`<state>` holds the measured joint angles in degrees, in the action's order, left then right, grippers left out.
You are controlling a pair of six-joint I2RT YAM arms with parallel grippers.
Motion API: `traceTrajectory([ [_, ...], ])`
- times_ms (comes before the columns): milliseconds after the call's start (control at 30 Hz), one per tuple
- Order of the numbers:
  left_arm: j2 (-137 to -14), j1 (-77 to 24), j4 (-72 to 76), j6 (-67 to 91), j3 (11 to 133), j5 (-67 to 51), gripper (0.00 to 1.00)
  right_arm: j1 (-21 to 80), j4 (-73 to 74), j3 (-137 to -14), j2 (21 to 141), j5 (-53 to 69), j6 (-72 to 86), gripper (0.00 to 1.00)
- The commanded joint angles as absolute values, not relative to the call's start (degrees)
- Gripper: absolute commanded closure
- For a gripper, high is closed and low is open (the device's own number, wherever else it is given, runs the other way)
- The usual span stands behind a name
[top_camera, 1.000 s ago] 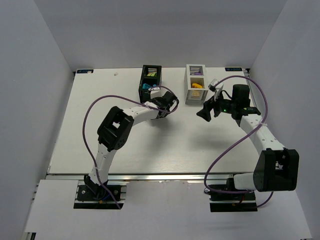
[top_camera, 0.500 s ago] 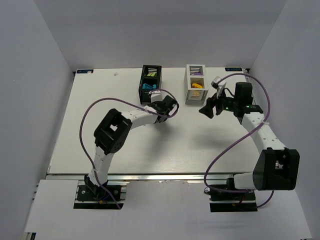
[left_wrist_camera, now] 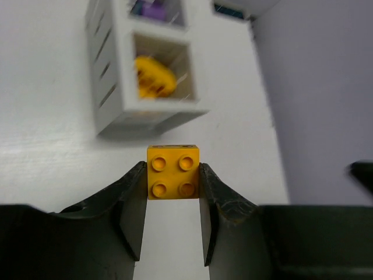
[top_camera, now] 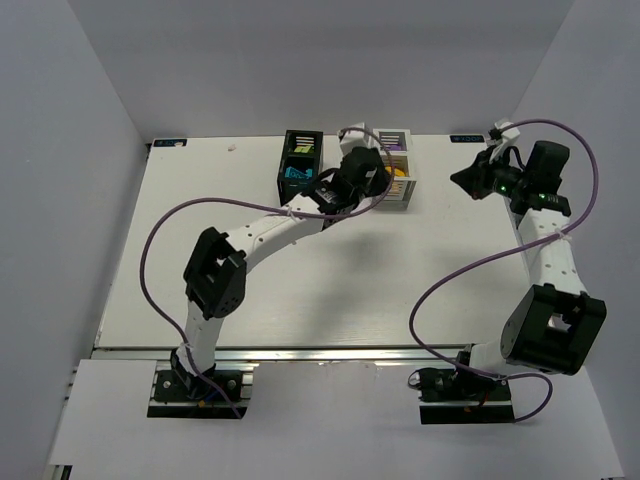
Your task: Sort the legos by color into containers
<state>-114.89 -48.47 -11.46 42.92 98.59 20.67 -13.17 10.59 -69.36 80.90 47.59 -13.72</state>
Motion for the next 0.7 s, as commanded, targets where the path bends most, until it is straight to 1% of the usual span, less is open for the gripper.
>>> traceTrajectory([
  [0, -120.5, -48.0, -8.6, 38.3, 109.4, 18.2, 0.95, -13.2, 10.8, -67.9, 79.9, 50.2, -12.9, 0.94],
  [100, -126.3, -47.8, -8.6, 36.8, 117.9, 18.5, 0.94, -13.2, 11.9, -66.6, 79.6, 50.8, -13.6, 0.92],
  [200, -129.1, -47.7, -5.6, 35.2, 121.5, 19.3, 0.93, -13.2, 13.0, -65.7, 79.7, 51.4, -14.6, 0.90],
  [300, -131.2, -47.4, -1.9, 34.2, 121.5, 21.6, 0.90, -13.2, 14.0, -65.1, 79.9, 51.8, -15.6, 0.90],
  [400, -132.4, -47.0, 1.3, 33.0, 122.4, 23.1, 0.89, -13.2, 14.1, -64.5, 80.0, 52.2, -16.0, 0.89],
  [533, -135.6, -46.6, 2.2, 31.3, 126.9, 24.1, 0.89, -13.2, 14.4, -64.1, 80.0, 52.7, -16.1, 0.89],
  [667, -137.1, -46.3, 3.1, 30.9, 128.2, 24.7, 0.89, -13.2, 15.1, -63.5, 79.9, 53.0, -16.7, 0.89],
])
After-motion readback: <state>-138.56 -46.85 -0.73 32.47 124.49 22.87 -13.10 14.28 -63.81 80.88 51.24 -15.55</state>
